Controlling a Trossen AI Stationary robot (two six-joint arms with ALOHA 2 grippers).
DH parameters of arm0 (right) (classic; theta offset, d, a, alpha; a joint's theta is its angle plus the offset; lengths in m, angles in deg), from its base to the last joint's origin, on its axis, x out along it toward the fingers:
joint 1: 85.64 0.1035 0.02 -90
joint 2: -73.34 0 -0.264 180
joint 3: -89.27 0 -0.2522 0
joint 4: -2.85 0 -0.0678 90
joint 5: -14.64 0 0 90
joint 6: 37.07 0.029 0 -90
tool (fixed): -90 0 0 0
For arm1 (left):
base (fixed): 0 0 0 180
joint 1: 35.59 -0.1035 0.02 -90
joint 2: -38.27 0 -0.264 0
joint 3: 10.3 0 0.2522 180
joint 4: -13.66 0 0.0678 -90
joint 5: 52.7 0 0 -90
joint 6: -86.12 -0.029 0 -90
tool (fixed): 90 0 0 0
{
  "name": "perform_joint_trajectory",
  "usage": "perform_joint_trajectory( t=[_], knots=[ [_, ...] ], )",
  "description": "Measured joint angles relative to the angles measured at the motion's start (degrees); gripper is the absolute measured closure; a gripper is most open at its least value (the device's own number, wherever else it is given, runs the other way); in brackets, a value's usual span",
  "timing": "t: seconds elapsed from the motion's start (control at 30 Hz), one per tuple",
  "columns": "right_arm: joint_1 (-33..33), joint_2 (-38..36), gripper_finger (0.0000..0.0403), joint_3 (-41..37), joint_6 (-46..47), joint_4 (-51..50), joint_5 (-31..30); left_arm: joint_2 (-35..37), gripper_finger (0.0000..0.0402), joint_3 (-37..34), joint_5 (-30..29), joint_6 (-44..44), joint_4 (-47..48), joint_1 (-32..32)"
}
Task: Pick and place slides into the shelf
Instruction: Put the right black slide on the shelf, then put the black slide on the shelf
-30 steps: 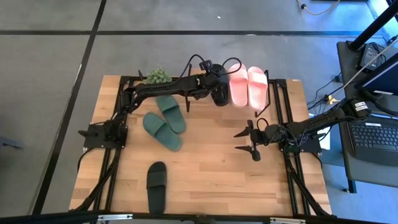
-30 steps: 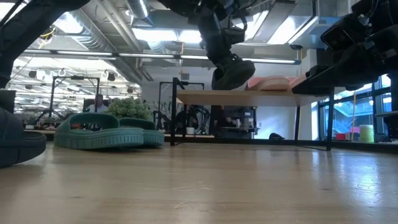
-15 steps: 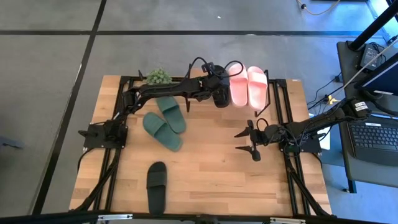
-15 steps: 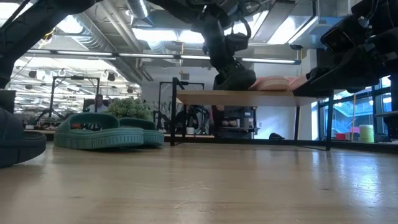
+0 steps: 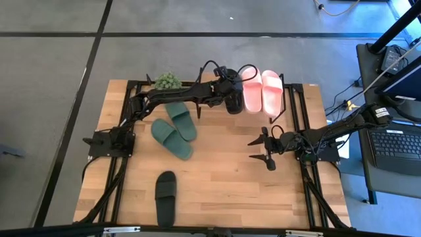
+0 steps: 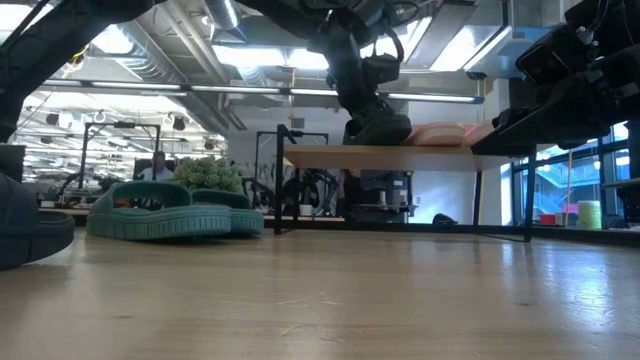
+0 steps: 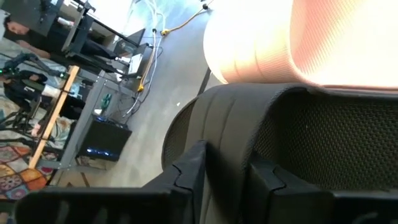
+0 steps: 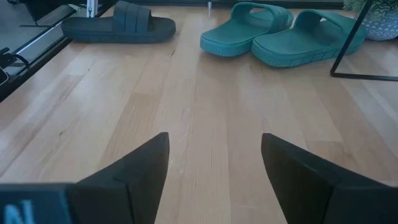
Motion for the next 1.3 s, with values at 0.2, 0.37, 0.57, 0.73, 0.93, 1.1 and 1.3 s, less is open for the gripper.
perform_joint_trajectory(
  t=[0.2, 0.37, 0.57, 0.73, 0.93, 1.1, 1.3],
  knots=[
    [0.00, 0.00, 0.0147, 0.00, 0.09, -0.02, 0.00, -0.01, 0.0300, 0.00, 2.96, 0.24, 0.01, -0.04],
    [0.00, 0.00, 0.0147, 0.00, 0.10, -0.02, 0.00, -0.01, 0.0246, -0.02, 3.45, 1.15, 0.11, 0.00],
    [0.00, 0.00, 0.0147, 0.00, 0.13, -0.04, 0.00, 0.07, 0.0200, -0.07, 3.61, 1.75, 0.37, 0.19],
    [0.00, 0.00, 0.0147, 0.00, 0.15, -0.04, 0.00, 0.14, 0.0191, -0.07, 3.44, 1.60, 0.34, 1.03],
    [0.02, 0.00, 0.0147, 0.00, 0.15, -0.07, 0.00, 0.25, 0.0191, -0.07, 2.12, 1.36, 0.46, 1.83],
    [0.02, 0.00, 0.0147, 0.00, 0.15, -0.07, 0.00, 0.27, 0.0191, -0.04, 1.95, 1.43, 0.66, 2.89],
    [0.02, 0.00, 0.0147, 0.00, 0.15, -0.09, 0.00, 0.29, 0.0191, 4.30, -0.89, 1.78, 4.87, 4.87]
  ],
)
